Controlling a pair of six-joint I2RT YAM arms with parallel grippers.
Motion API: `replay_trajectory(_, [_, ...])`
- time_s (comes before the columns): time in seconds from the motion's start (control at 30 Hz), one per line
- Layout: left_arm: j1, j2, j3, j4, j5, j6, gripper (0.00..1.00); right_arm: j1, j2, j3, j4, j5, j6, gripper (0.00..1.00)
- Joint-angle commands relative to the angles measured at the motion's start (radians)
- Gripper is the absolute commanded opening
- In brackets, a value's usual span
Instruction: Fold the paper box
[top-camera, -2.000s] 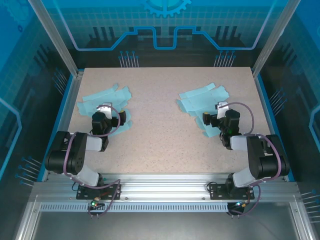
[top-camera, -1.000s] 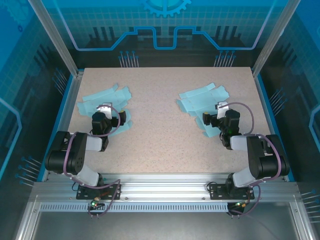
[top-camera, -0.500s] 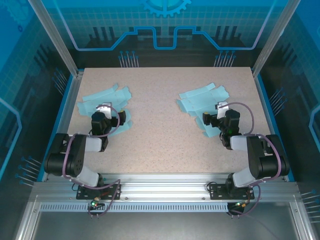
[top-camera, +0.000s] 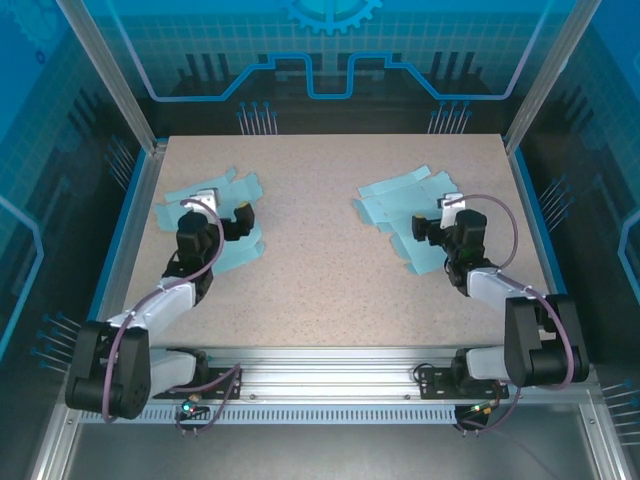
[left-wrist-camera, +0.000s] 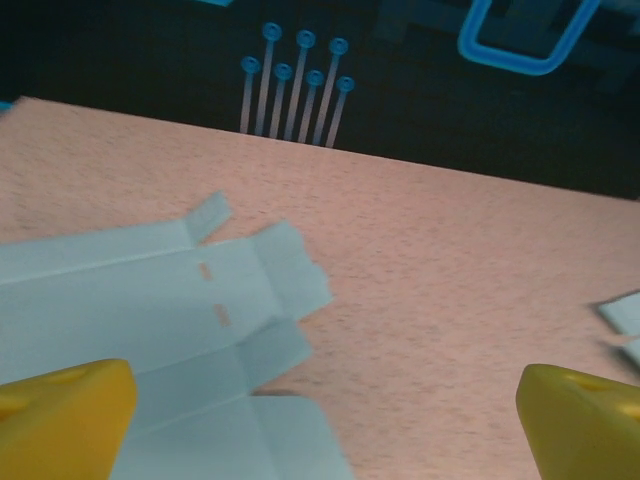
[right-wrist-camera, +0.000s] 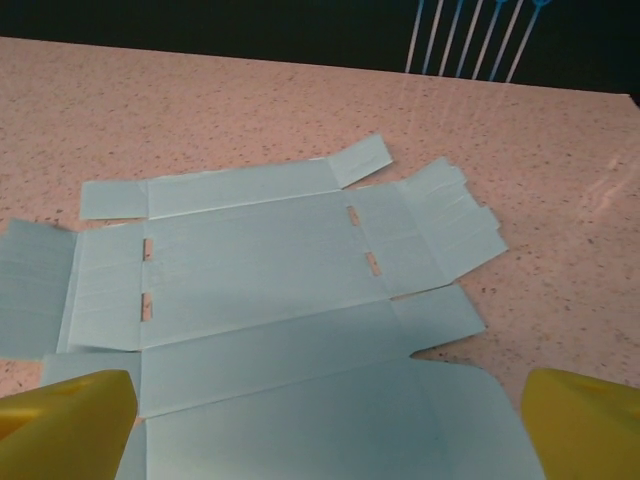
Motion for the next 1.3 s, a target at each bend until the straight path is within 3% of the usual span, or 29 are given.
replay_trajectory(0.0, [-0.095,0.002,0.061,-0.107,0.029,-0.207,0.99,0.014,-0.024,0.056,-0.143,0.072,0.047,1.0])
replay_trajectory(0.27, [-0.369,0.222,0.205,-0.104,-0.067,-0.491,0.99,0.013,-0.011,0.114,-0.274,0.134,0.084,1.0])
replay_trajectory(0.57, [-0.519,0.563,0.506,-0.208,-0.068,-0.622,0.96,0.001,-0.062,0.085,-0.275,0.205,0.117,1.0])
replay_trajectory(0.7, [-0.552,0.67,0.602,-0.224,-0.062,-0.666,0.84,-0.005,-0.101,0.059,-0.268,0.222,0.13,1.0])
replay_trajectory(0.9, [-0.585,0.818,0.767,-0.306,-0.065,-0.667,0.75,-0.026,-0.167,0.018,-0.252,0.247,0.163,1.0])
replay_trajectory(1.27, [-0.589,1.01,1.011,-0.433,-0.066,-0.681,0.7,-0.067,-0.229,-0.015,-0.25,0.244,0.202,1.0])
